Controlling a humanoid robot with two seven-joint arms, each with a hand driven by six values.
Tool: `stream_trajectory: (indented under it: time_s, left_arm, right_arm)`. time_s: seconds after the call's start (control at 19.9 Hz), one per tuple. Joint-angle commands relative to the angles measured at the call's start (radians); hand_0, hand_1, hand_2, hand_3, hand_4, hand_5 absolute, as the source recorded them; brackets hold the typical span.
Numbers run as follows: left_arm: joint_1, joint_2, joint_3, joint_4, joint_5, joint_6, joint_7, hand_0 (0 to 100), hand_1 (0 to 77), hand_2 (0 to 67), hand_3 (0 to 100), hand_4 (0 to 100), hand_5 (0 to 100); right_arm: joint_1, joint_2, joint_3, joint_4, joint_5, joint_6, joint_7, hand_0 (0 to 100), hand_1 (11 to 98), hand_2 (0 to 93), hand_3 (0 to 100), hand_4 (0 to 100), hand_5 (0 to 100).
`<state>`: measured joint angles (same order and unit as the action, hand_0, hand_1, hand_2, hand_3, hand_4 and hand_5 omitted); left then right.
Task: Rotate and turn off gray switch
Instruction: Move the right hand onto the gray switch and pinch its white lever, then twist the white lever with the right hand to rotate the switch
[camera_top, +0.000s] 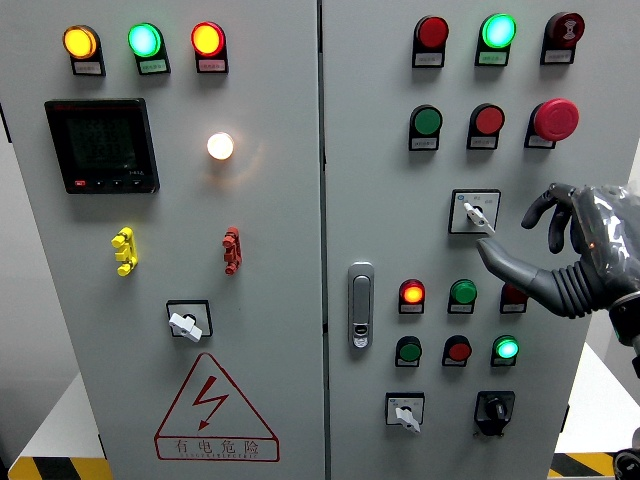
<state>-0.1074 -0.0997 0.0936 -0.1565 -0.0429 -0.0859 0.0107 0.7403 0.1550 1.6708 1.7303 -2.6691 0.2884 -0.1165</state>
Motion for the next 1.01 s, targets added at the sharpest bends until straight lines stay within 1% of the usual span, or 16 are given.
stream_trajectory:
  time_s: [0.0, 0.25, 0.8, 0.85, 0.9, 0.95]
  left_arm:
    - [0.000, 0.000, 0.000, 0.000, 0.000, 0.000, 0.000, 34, 0.0, 12.3, 22, 12, 12]
    - [0.000, 0.000, 0.000, 0.000, 0.000, 0.000, 0.000, 34, 0.0, 12.3, 22, 12, 12]
    - [0.000, 0.000, 0.000, 0.000, 0.000, 0.000, 0.000, 34, 0.0, 12.3, 22, 12, 12]
    - [0.000, 0.000, 0.000, 0.000, 0.000, 0.000, 0.000, 34, 0.0, 12.3, 22, 12, 12]
    - [0.000, 0.000, 0.000, 0.000, 0.000, 0.000, 0.000, 34, 0.0, 12.3, 22, 12, 12]
    - [0.000, 0.000, 0.000, 0.000, 0.000, 0.000, 0.000, 34, 0.0, 12.3, 22, 12, 12]
  right_arm:
    - [0.007, 0.0000, -0.006, -0.018, -0.002, 0.000, -0.002, 0, 35.7, 62.5, 92, 100, 95]
    - [0.028, 0.0000, -0.019, -0.052, -0.003, 0.000, -0.002, 0, 35.3, 62.3, 92, 100, 95]
    - [0.056, 0.0000, -0.022, -0.097, -0.003, 0.000, -0.002, 0, 34.2, 62.3, 92, 100, 94]
    - [0.057, -0.0015, -0.023, -0.098, -0.005, 0.000, -0.002, 0, 34.1, 62.3, 92, 100, 94]
    - [0.059, 0.0000, -0.028, -0.101, -0.005, 0.000, -0.002, 0, 34.0, 62.2, 92, 100, 94]
    - [0.059, 0.0000, -0.032, -0.106, -0.005, 0.000, -0.002, 0, 34.0, 62.2, 92, 100, 94]
